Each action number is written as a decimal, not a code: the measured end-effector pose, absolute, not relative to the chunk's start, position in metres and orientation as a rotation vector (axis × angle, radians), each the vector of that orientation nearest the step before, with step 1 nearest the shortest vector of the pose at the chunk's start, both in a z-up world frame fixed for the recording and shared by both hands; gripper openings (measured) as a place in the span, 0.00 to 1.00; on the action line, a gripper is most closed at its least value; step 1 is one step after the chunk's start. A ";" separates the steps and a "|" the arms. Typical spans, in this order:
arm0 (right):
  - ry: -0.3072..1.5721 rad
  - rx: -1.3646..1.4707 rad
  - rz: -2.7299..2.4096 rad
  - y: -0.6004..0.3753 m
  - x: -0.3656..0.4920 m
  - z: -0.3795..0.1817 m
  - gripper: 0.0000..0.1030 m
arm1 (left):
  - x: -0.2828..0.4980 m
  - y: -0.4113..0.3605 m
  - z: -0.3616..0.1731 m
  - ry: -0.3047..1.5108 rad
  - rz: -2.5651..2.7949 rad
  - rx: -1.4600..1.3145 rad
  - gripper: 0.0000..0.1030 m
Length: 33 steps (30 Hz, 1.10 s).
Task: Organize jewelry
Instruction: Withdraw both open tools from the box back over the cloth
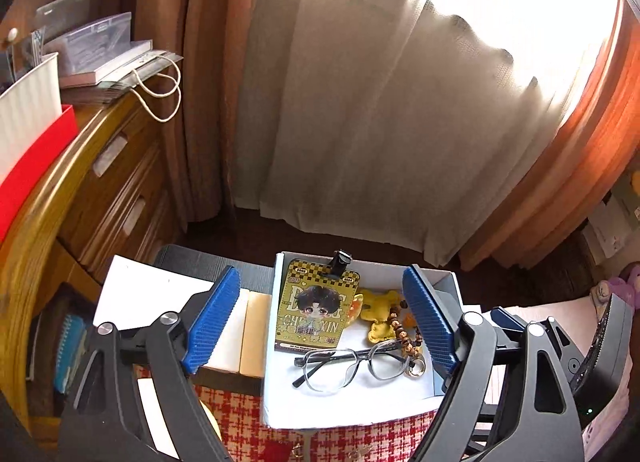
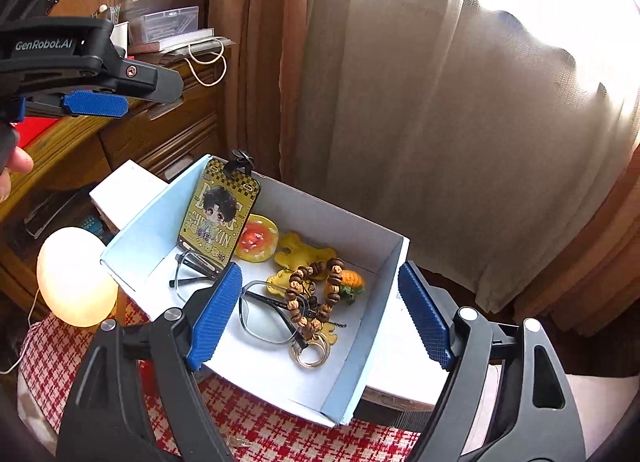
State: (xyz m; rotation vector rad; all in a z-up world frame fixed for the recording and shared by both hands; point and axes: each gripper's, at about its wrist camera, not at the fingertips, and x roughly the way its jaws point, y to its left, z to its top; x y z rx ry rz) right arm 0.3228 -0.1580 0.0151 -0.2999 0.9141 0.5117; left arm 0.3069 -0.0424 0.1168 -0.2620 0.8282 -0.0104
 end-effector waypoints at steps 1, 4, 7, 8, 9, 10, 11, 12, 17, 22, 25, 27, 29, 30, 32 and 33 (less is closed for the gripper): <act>0.896 -0.301 0.508 -0.161 0.317 0.020 0.79 | 0.301 -0.042 0.119 0.819 -0.010 -0.254 0.82; 0.879 -0.292 0.545 -0.168 0.300 0.030 0.93 | 0.284 -0.042 0.124 0.797 -0.016 -0.239 0.85; 0.843 -0.291 0.562 -0.175 0.279 0.043 0.93 | 0.264 -0.041 0.124 0.782 -0.018 -0.227 0.92; 0.829 -0.289 0.562 -0.177 0.272 0.048 0.93 | 0.257 -0.042 0.124 0.776 -0.023 -0.223 0.92; 0.816 -0.285 0.562 -0.180 0.265 0.053 0.93 | 0.250 -0.042 0.124 0.771 -0.028 -0.220 0.92; 0.807 -0.278 0.569 -0.184 0.258 0.057 0.93 | 0.243 -0.043 0.124 0.768 -0.032 -0.215 0.92; 0.800 -0.274 0.577 -0.188 0.251 0.060 0.93 | 0.236 -0.043 0.123 0.766 -0.038 -0.211 0.97; 0.790 -0.274 0.584 -0.191 0.243 0.063 0.93 | 0.229 -0.042 0.121 0.766 -0.047 -0.206 0.96; 0.772 -0.294 0.618 -0.210 0.203 0.061 0.93 | 0.196 -0.039 0.104 0.777 -0.085 -0.158 0.96; 0.824 -0.310 0.637 -0.226 0.173 0.037 0.93 | 0.165 -0.036 0.079 0.826 -0.115 -0.144 0.96; 0.875 -0.264 0.643 -0.235 0.158 0.020 0.93 | 0.151 -0.034 0.066 0.844 -0.124 -0.139 0.96; 0.893 -0.239 0.647 -0.239 0.148 0.010 0.93 | 0.142 -0.034 0.059 0.847 -0.124 -0.135 0.96; 0.918 -0.213 0.644 -0.242 0.139 0.001 0.93 | 0.133 -0.035 0.053 0.848 -0.124 -0.125 0.96; 0.925 -0.191 0.641 -0.244 0.134 -0.002 0.93 | 0.130 -0.037 0.049 0.854 -0.136 -0.117 0.96; 0.939 -0.148 0.638 -0.245 0.125 -0.009 0.93 | 0.127 -0.040 0.041 0.881 -0.167 -0.110 0.96; 0.946 -0.127 0.640 -0.245 0.122 -0.011 0.93 | 0.125 -0.041 0.037 0.893 -0.169 -0.113 0.96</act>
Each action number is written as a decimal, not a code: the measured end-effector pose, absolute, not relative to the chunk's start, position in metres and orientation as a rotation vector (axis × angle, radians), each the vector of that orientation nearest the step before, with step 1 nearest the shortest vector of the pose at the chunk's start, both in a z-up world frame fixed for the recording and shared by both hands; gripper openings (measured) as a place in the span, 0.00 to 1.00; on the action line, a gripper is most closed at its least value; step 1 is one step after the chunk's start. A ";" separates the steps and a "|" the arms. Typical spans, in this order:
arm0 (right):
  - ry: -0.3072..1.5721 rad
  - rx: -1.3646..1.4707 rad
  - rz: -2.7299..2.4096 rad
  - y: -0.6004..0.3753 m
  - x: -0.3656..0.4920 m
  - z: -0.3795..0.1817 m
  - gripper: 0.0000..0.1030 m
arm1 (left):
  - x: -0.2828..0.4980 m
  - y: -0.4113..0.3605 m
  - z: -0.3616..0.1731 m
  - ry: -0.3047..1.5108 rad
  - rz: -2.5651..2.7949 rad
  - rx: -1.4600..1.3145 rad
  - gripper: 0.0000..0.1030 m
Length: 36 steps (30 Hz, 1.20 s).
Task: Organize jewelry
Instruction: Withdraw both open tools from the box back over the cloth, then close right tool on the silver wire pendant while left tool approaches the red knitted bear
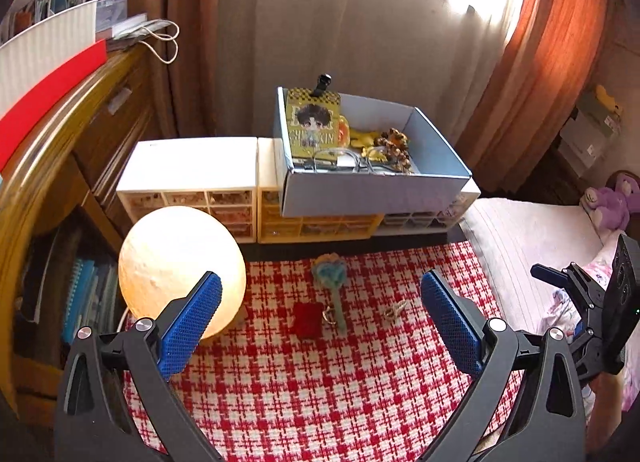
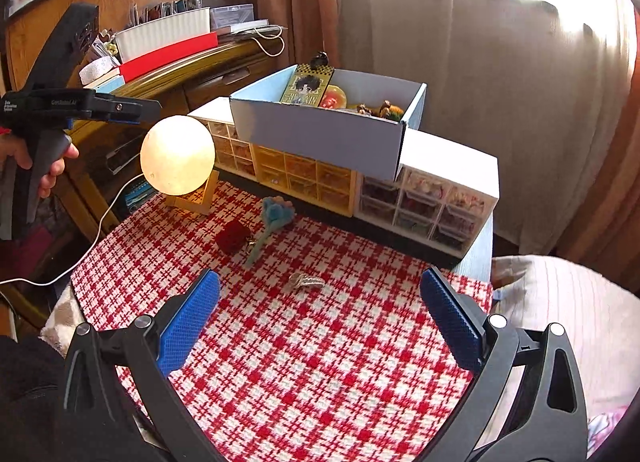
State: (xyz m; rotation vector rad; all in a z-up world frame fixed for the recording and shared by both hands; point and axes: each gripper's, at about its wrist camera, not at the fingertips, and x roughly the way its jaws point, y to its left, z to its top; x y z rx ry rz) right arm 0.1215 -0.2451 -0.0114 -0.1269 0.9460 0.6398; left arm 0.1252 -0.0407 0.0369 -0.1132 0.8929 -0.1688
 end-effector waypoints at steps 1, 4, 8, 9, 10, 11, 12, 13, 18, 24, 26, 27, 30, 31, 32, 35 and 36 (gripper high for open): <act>0.951 -0.106 0.639 -0.245 0.118 -0.014 0.93 | 0.123 -0.041 0.033 0.906 -0.173 -0.116 0.96; 0.976 -0.050 0.637 -0.244 0.109 -0.021 0.93 | 0.117 -0.040 0.026 0.918 -0.168 -0.116 0.96; 1.018 -0.024 0.628 -0.243 0.093 -0.030 0.93 | 0.106 -0.044 0.023 0.905 -0.145 -0.041 0.96; 1.028 -0.011 0.629 -0.244 0.088 -0.032 0.93 | 0.104 -0.045 0.022 0.908 -0.142 -0.023 0.96; 1.037 0.004 0.630 -0.246 0.085 -0.034 0.93 | 0.101 -0.046 0.021 0.909 -0.137 -0.010 0.96; 1.046 0.021 0.626 -0.248 0.081 -0.036 0.93 | 0.099 -0.046 0.021 0.905 -0.128 0.001 0.96; 1.056 0.037 0.620 -0.250 0.078 -0.039 0.93 | 0.095 -0.047 0.020 0.904 -0.114 0.011 0.96; 1.069 0.053 0.611 -0.252 0.074 -0.041 0.93 | 0.092 -0.048 0.020 0.908 -0.102 0.020 0.96; 1.111 0.088 0.580 -0.260 0.063 -0.047 0.93 | 0.074 -0.056 0.018 0.900 -0.096 0.055 0.96; 1.111 0.065 0.569 -0.260 0.060 -0.045 0.93 | 0.060 -0.061 0.006 0.945 -0.123 0.025 0.96; 1.109 0.067 0.576 -0.260 0.062 -0.044 0.93 | 0.057 -0.062 0.001 0.960 -0.123 0.020 0.96; 1.109 0.063 0.577 -0.259 0.062 -0.045 0.93 | 0.056 -0.063 -0.002 0.966 -0.125 0.017 0.96; 1.116 0.041 0.598 -0.256 0.066 -0.048 0.93 | 0.052 -0.064 -0.010 0.982 -0.123 0.010 0.96; 1.115 0.030 0.614 -0.255 0.067 -0.049 0.93 | 0.050 -0.065 -0.013 0.985 -0.116 0.011 0.96; 1.118 0.019 0.635 -0.253 0.070 -0.050 0.93 | 0.049 -0.065 -0.017 0.986 -0.108 0.013 0.96; 1.111 -0.054 0.715 -0.245 0.077 -0.052 0.93 | 0.046 -0.064 -0.026 0.995 -0.094 0.008 0.96; 1.102 -0.094 0.745 -0.242 0.080 -0.052 0.93 | 0.046 -0.064 -0.029 0.998 -0.091 0.005 0.96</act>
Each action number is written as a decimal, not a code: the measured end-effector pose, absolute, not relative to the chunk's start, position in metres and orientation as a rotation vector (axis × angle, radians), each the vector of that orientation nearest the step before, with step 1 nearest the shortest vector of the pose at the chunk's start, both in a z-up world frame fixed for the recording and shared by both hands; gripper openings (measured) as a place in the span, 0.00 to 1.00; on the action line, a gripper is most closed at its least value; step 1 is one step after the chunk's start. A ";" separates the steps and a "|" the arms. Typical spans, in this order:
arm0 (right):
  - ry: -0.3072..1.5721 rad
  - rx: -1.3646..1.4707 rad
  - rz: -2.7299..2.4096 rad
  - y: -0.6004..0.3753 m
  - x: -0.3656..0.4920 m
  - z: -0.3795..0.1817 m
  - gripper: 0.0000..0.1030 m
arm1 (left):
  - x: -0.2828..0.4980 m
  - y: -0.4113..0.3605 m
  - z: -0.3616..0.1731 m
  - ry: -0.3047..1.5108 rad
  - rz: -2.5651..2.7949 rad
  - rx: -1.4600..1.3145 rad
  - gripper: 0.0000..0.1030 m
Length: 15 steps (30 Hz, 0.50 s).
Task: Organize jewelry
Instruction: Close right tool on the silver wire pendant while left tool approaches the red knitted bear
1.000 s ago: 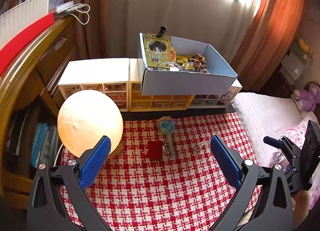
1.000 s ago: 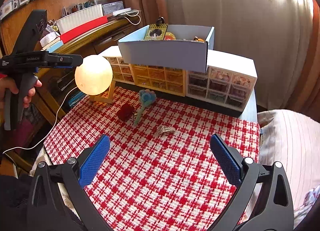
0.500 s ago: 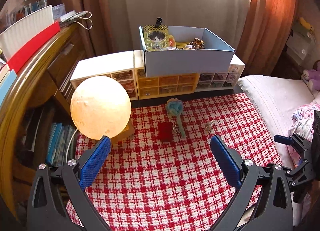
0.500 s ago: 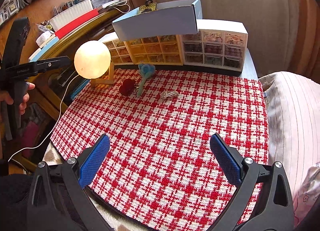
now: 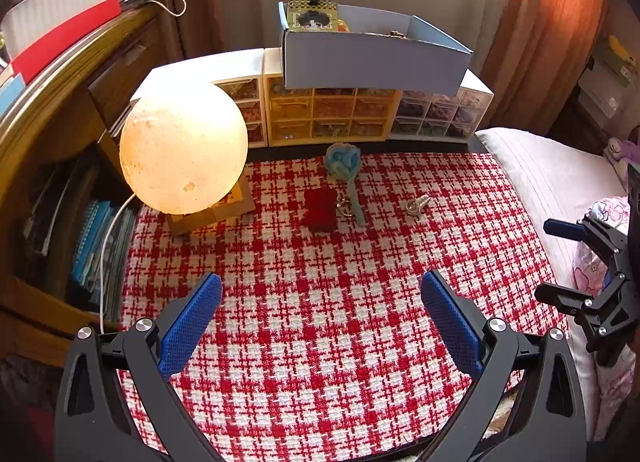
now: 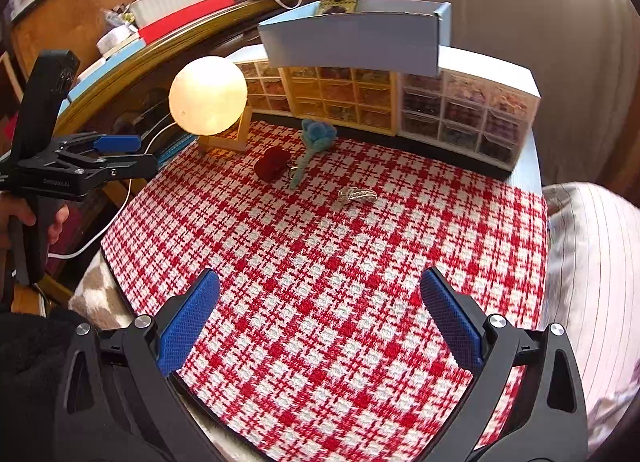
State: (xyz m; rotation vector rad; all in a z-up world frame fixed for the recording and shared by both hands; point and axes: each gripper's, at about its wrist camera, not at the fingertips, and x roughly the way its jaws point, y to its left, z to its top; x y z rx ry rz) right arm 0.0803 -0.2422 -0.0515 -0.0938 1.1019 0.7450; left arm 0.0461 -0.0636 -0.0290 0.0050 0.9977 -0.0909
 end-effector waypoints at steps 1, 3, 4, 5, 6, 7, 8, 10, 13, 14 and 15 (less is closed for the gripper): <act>1.077 -0.143 0.778 -0.239 0.084 -0.051 0.93 | 0.045 -0.064 -0.033 1.002 -0.090 0.006 0.96; 1.065 -0.248 0.866 -0.231 0.091 -0.052 0.93 | 0.045 -0.064 -0.041 1.021 -0.093 0.014 0.96; 1.051 -0.295 0.914 -0.228 0.095 -0.051 0.93 | 0.044 -0.064 -0.045 1.027 -0.092 0.016 0.96; 1.040 -0.330 0.953 -0.226 0.100 -0.052 0.93 | 0.043 -0.064 -0.048 1.031 -0.094 0.015 0.96; 1.035 -0.352 0.991 -0.224 0.107 -0.052 0.93 | 0.043 -0.064 -0.050 1.032 -0.095 0.010 0.96; 1.033 -0.362 1.030 -0.222 0.115 -0.053 0.93 | 0.042 -0.064 -0.052 1.031 -0.096 0.003 0.96; 1.032 -0.366 1.060 -0.220 0.123 -0.055 0.93 | 0.042 -0.063 -0.054 1.028 -0.097 -0.007 0.96; 1.038 -0.368 1.121 -0.215 0.140 -0.060 0.93 | 0.041 -0.063 -0.057 1.021 -0.101 -0.029 0.96; 1.064 -0.392 1.191 -0.203 0.162 -0.071 0.93 | 0.040 -0.063 -0.061 0.995 -0.106 -0.059 0.96; 1.077 -0.407 1.213 -0.199 0.169 -0.076 0.93 | 0.040 -0.062 -0.062 0.989 -0.111 -0.077 0.96; 1.083 -0.417 1.232 -0.194 0.174 -0.081 0.93 | 0.040 -0.062 -0.064 0.983 -0.114 -0.095 0.96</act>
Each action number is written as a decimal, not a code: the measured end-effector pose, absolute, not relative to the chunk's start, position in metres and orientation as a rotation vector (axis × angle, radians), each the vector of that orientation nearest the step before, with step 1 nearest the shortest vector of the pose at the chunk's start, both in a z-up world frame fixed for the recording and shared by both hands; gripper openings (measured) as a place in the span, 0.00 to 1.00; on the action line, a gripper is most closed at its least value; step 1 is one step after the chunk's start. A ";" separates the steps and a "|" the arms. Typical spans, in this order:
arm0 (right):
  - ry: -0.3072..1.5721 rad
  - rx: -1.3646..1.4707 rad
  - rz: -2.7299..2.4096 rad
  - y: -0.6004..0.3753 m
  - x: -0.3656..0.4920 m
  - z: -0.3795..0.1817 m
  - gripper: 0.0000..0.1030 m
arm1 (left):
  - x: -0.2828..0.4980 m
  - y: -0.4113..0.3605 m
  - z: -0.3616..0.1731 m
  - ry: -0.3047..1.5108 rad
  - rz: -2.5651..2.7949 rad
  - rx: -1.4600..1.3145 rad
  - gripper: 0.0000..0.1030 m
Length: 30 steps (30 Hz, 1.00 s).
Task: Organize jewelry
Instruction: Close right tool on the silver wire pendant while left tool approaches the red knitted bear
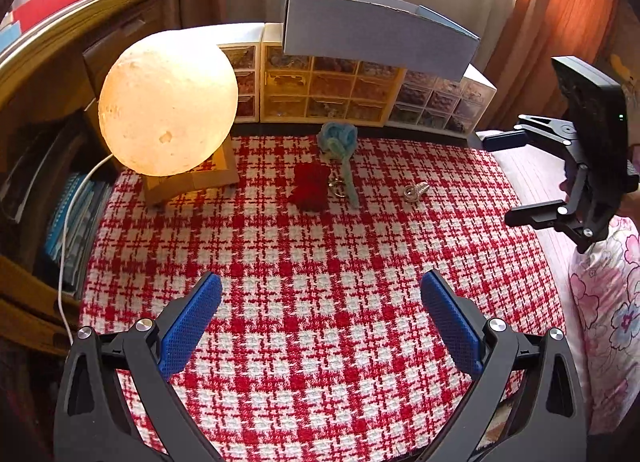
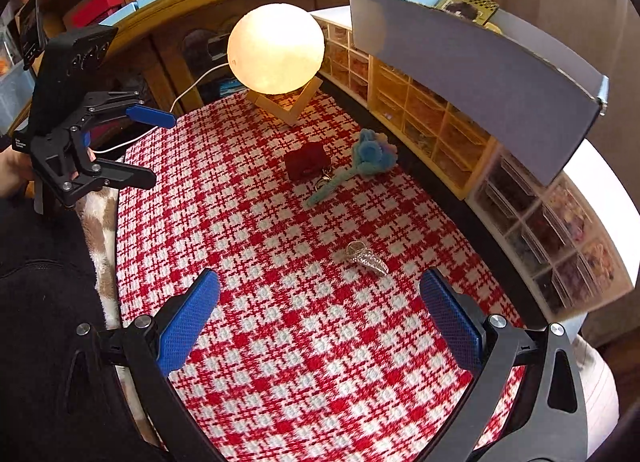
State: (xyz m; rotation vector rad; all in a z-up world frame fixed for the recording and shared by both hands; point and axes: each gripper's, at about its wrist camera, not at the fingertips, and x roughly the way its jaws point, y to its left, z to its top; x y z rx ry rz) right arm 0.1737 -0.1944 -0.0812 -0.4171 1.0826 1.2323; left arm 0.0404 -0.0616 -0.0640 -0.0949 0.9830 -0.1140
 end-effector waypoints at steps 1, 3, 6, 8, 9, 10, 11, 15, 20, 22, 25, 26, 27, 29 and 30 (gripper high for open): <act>1.087 -0.426 1.248 -0.190 0.178 -0.086 0.93 | 0.040 -0.061 -0.066 0.979 -0.119 -0.110 0.96; 1.097 -0.455 1.281 -0.183 0.184 -0.096 0.93 | 0.041 -0.060 -0.070 0.973 -0.119 -0.119 0.96; 1.102 -0.553 1.325 -0.172 0.187 -0.111 0.93 | 0.042 -0.058 -0.075 0.963 -0.120 -0.117 0.96; 1.115 -0.603 1.339 -0.167 0.189 -0.120 0.93 | 0.043 -0.055 -0.077 0.958 -0.122 -0.132 0.96; 1.117 -0.616 1.349 -0.166 0.191 -0.123 0.93 | 0.044 -0.054 -0.078 0.956 -0.122 -0.140 0.96; 1.109 -0.636 1.357 -0.164 0.192 -0.125 0.93 | 0.044 -0.054 -0.079 0.954 -0.119 -0.148 0.96; 1.090 -0.661 1.373 -0.164 0.191 -0.127 0.92 | 0.045 -0.053 -0.080 0.952 -0.116 -0.155 0.96; 1.076 -0.710 1.401 -0.156 0.195 -0.135 0.85 | 0.046 -0.050 -0.086 0.951 -0.120 -0.186 0.96; 1.091 -0.763 1.416 -0.147 0.197 -0.143 0.69 | 0.045 -0.050 -0.093 0.972 -0.136 -0.191 0.96; 1.098 -0.788 1.391 -0.145 0.197 -0.146 0.62 | 0.046 -0.050 -0.095 0.978 -0.140 -0.185 0.96; 1.105 -0.801 1.383 -0.142 0.197 -0.149 0.51 | 0.048 -0.048 -0.098 0.987 -0.135 -0.184 0.96; 1.107 -0.808 1.382 -0.142 0.197 -0.150 0.40 | 0.048 -0.047 -0.099 0.990 -0.129 -0.187 0.96; 1.113 -0.815 1.384 -0.141 0.196 -0.151 0.34 | 0.048 -0.046 -0.099 0.990 -0.131 -0.194 0.96; 1.119 -0.827 1.393 -0.141 0.194 -0.152 0.30 | 0.047 -0.043 -0.101 0.990 -0.125 -0.203 0.96; 1.124 -0.834 1.392 -0.140 0.193 -0.153 0.27 | 0.047 -0.042 -0.101 0.992 -0.124 -0.205 0.96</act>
